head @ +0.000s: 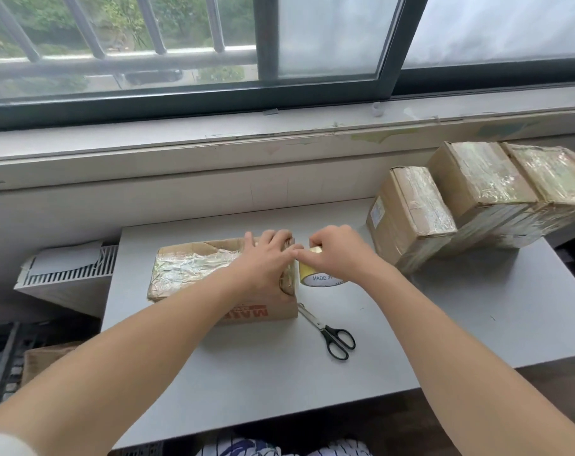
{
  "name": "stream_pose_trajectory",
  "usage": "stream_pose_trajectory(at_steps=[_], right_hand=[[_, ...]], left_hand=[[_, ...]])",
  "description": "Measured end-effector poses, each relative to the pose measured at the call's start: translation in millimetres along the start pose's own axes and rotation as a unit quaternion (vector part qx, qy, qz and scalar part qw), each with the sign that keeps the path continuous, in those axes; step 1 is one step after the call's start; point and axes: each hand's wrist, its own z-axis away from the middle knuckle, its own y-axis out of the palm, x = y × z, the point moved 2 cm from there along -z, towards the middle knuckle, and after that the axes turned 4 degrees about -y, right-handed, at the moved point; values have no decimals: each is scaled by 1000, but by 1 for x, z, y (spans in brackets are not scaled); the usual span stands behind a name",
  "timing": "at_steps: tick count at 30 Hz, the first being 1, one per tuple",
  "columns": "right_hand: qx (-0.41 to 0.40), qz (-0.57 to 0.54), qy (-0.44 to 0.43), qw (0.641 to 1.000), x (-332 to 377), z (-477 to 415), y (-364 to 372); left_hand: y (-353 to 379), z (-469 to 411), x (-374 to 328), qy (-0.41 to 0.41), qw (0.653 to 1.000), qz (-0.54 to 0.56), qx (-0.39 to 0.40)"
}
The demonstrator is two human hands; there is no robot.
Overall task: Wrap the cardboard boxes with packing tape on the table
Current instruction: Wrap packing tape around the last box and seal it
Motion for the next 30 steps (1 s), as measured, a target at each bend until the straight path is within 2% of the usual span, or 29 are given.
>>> stream_pose_trajectory(at_steps=[3,6,8,12,17,22,25,30], right_hand=[[-14,-81,-21,996,12,5,-28],[-17,-209,-67,975,39,8,-63],[-13,-222,-103,970,67,5,-76],[3,-139,-169,976,123,-11,-76],[28,-31,-152,988,172,-30,-59],[125,104,-188,969,217,-32,-58],[140,208,-204,946,236,-38,-58],[150,158,-182,959,251,-43,-60]], left_hand=[[-33,14,16,22,988,123,-90],[-61,33,43,57,945,284,-154],[-66,45,60,77,922,334,-181],[-54,62,85,75,900,373,-215],[-33,77,118,53,860,439,-254],[-28,90,144,32,841,475,-259],[-44,97,159,58,837,497,-220],[-75,111,204,67,843,532,36]])
